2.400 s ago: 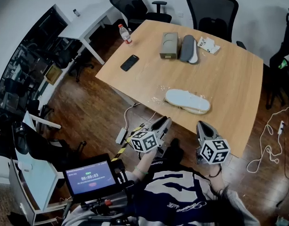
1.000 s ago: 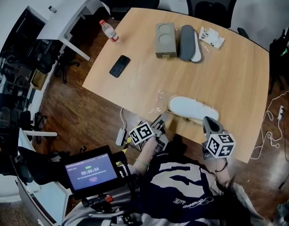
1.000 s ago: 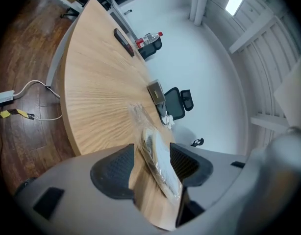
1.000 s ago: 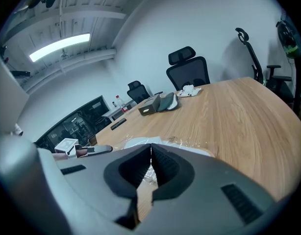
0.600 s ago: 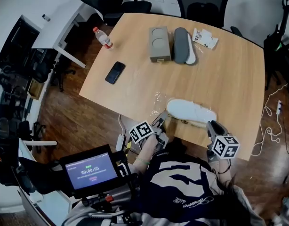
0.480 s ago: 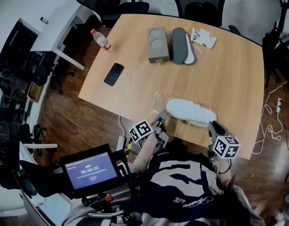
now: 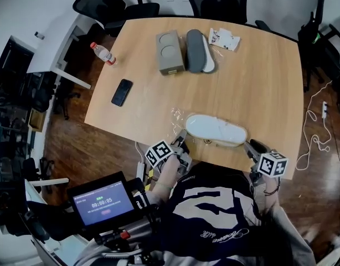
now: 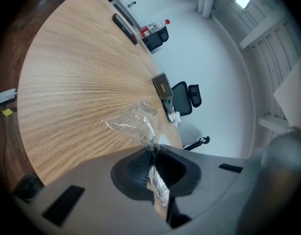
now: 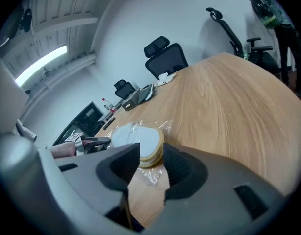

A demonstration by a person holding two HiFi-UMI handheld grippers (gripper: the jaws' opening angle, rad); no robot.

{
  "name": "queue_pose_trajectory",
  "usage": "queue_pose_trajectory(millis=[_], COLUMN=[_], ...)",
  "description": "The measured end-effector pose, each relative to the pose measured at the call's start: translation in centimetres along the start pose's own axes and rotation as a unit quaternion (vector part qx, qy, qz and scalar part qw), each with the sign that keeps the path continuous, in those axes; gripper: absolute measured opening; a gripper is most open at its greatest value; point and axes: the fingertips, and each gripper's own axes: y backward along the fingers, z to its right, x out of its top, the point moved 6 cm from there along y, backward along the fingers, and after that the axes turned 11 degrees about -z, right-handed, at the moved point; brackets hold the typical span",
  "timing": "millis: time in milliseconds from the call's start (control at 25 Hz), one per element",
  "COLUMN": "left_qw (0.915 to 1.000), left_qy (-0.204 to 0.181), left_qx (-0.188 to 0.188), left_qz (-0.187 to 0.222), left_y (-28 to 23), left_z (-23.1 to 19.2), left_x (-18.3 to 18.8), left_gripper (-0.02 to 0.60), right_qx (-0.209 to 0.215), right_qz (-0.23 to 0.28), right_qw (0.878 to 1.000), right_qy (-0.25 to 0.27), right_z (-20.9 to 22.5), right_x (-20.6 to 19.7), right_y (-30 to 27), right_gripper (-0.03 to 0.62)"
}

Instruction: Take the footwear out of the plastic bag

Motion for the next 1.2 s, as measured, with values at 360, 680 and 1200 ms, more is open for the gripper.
queue_pose_trajectory(millis=[360, 680, 1200], left_qw=[0.9989, 0.9957, 0.9914], left_qy=[0.01, 0.003, 0.018], left_qx=[0.046, 0.093, 0.128], left_qz=[-0.007, -0.002, 0.022], left_y=[-1.6, -1.6, -1.7], left_z=[-0.2, 0.0, -0.3], left_x=[-0.1, -0.3, 0.2], left_gripper=[0.005, 0.005, 0.005], right_qx=[0.087, 0.145, 0.169], right_qz=[-0.121, -0.203, -0.292], right_qw=[0.977, 0.945, 0.918], right_qy=[0.153, 0.211, 0.207], right_z=[2.6, 2.0, 1.2], right_x=[3.8, 4.9, 5.0], right_y=[-2.9, -5.4, -8.2], right_gripper=[0.204, 0.204, 0.195])
